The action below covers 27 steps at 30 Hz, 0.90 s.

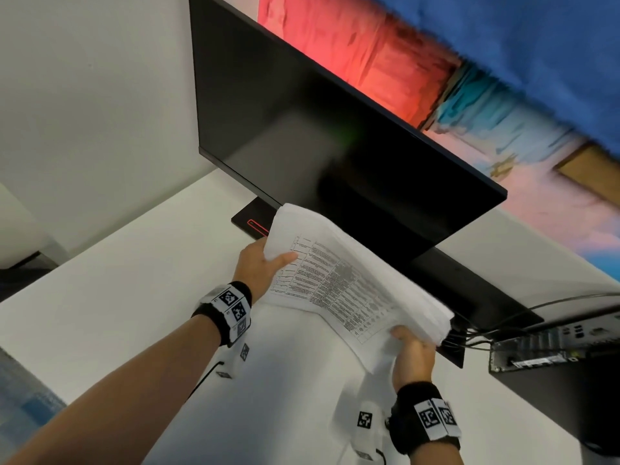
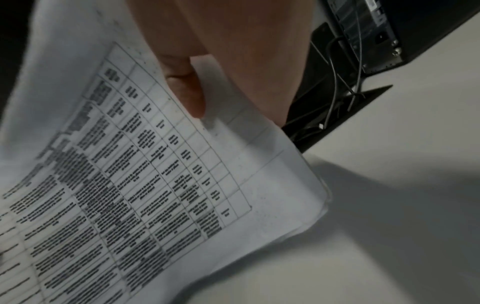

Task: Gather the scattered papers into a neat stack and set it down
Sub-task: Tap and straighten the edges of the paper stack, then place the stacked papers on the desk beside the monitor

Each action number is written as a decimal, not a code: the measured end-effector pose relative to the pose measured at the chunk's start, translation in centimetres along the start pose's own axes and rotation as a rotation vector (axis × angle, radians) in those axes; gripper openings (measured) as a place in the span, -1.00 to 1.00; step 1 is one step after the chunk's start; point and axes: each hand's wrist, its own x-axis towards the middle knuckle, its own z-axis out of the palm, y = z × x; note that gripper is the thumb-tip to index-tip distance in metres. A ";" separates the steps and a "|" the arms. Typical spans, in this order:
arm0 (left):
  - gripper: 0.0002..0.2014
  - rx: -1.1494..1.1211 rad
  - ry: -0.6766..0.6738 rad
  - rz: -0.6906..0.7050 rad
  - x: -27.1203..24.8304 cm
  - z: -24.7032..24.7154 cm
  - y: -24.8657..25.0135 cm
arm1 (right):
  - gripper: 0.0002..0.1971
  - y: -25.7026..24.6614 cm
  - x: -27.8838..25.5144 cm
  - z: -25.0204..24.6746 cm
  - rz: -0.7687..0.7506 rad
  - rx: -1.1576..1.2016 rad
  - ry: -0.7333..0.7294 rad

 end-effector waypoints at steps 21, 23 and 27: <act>-0.09 0.265 0.189 0.209 -5.8 -6.0 10.3 | -0.78 -4.9 -9.2 -1.0 -0.391 -0.121 -0.442; -0.05 0.197 -0.060 -0.138 -8.4 -5.7 6.9 | -0.76 -3.6 -9.7 -1.0 -0.246 0.013 -0.466; -0.47 -0.109 -0.318 -0.232 -13.0 -5.4 1.5 | -0.77 0.1 -10.1 0.1 -0.054 0.077 -0.478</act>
